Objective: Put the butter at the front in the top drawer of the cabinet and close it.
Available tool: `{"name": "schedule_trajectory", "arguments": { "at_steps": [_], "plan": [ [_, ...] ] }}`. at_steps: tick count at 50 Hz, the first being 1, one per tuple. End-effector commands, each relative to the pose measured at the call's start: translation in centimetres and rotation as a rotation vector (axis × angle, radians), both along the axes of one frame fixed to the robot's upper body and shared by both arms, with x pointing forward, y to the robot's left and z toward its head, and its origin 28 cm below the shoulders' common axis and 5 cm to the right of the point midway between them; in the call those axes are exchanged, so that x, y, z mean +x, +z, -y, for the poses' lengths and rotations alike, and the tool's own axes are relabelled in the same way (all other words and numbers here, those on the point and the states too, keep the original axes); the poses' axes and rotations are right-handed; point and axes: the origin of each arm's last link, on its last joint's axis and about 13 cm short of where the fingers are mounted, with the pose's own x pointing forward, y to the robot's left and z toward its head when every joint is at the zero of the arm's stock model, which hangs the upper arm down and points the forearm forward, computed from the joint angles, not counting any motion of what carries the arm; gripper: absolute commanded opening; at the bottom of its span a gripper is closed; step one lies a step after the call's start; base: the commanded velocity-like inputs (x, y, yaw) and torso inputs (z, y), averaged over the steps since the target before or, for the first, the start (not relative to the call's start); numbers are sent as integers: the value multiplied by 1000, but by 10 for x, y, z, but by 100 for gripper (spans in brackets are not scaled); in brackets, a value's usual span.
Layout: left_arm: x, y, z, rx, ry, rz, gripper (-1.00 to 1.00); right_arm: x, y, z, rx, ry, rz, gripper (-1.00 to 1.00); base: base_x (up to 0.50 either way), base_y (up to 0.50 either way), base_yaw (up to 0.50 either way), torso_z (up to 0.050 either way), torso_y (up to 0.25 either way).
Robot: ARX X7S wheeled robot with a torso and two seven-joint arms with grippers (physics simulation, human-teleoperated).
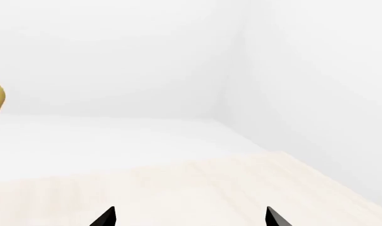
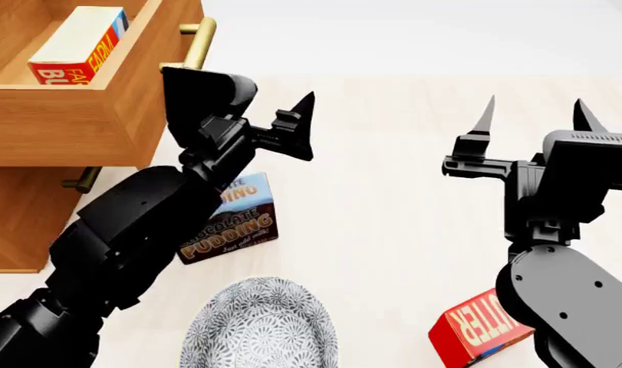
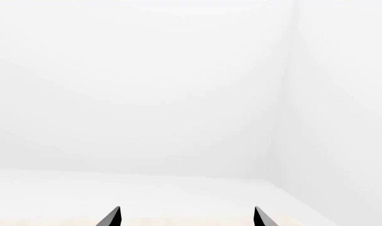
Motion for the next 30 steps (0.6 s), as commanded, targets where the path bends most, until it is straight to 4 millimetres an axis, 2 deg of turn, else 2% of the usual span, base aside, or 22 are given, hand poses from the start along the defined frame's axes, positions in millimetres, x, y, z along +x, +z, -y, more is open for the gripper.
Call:
{"name": "schedule_trajectory", "arguments": {
  "at_steps": [1, 30],
  "plan": [
    [2, 1, -8, -12, 26, -2, 100, 0, 0, 0, 0, 0, -1, 100, 0, 0, 0, 0, 0],
    [9, -6, -23, -52, 80, -37, 100, -1, 0, -1, 0, 4, -4, 100, 0, 0, 0, 0, 0]
  ]
}}
